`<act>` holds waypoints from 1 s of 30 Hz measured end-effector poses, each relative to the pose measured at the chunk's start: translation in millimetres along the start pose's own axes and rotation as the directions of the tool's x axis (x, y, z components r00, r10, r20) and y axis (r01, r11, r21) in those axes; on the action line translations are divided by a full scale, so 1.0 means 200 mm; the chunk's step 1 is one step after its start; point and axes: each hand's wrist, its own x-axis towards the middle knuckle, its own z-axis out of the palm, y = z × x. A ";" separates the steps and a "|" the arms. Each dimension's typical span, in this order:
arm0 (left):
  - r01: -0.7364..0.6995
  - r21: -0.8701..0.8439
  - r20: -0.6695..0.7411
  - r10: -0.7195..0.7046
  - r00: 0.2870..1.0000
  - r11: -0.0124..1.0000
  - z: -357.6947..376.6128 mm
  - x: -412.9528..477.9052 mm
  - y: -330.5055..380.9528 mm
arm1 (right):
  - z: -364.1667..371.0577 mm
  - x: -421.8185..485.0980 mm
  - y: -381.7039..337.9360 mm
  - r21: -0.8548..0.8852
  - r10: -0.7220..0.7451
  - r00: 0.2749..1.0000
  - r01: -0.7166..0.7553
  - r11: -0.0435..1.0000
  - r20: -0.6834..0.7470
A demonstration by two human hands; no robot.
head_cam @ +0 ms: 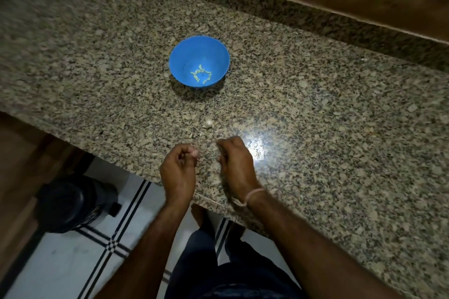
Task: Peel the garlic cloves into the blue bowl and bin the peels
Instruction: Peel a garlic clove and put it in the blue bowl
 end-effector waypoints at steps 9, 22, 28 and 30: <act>0.074 -0.115 -0.014 -0.076 0.997 0.991 -0.03 0.02 -0.04 | -0.11 -0.01 0.05 0.087 -0.014 1.000 0.012 0.996 0.023; 0.132 -0.101 0.018 -0.131 0.991 0.986 -0.03 0.03 -0.03 | 0.06 0.15 -0.09 -0.253 -0.182 0.982 0.165 0.953 -0.045; 0.113 -0.124 0.007 -0.113 0.994 0.986 -0.11 0.03 -0.07 | 0.04 0.11 -0.10 -0.412 -0.140 0.983 0.176 0.894 0.115; 0.128 -0.143 0.004 -0.129 0.992 0.981 -0.16 0.03 -0.10 | 0.06 0.08 -0.14 -0.217 -0.010 0.998 0.025 0.976 0.069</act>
